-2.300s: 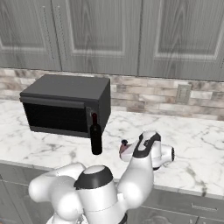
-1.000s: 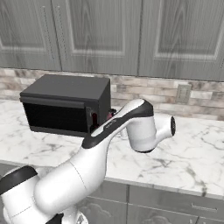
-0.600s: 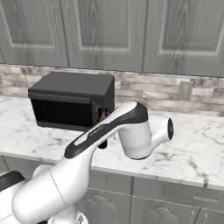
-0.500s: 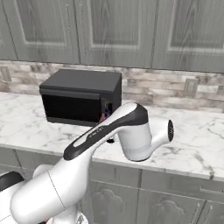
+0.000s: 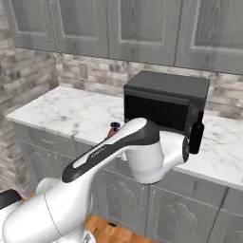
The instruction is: There is a wine glass and glass cup on the dining counter. Place the wine bottle next to the wine glass and the juice bottle next to the glass cup.
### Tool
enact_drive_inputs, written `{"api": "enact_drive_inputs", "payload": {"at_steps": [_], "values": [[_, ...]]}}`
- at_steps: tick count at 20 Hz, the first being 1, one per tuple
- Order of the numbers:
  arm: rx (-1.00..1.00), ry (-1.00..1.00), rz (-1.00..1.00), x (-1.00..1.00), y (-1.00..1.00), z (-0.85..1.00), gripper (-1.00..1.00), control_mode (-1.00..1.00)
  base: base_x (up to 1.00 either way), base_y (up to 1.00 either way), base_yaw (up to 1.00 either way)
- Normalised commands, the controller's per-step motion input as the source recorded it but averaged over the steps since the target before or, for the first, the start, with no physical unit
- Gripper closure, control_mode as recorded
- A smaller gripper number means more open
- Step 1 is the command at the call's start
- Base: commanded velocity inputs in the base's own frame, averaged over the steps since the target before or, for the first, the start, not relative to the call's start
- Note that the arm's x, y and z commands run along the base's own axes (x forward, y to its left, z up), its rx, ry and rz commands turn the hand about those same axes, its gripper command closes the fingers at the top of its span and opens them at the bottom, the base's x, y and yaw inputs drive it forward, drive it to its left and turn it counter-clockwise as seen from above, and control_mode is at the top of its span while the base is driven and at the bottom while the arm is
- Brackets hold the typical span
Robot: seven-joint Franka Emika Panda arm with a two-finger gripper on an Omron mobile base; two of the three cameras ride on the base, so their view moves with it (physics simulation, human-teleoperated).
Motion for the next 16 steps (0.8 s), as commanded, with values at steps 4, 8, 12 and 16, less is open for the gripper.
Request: {"api": "enact_drive_inputs", "payload": {"at_steps": [4,8,12,16], "values": [[0.0,0.0,0.0,0.0,0.0,0.0,1.0,1.0,-0.31,0.63,0.52],[0.0,0.0,0.0,0.0,0.0,0.0,1.0,1.0,-0.15,0.6,0.47],[0.0,0.0,0.0,0.0,0.0,0.0,1.0,1.0,0.0,0.36,0.48],[0.0,0.0,0.0,0.0,0.0,0.0,1.0,1.0,0.0,0.27,0.5]]}}
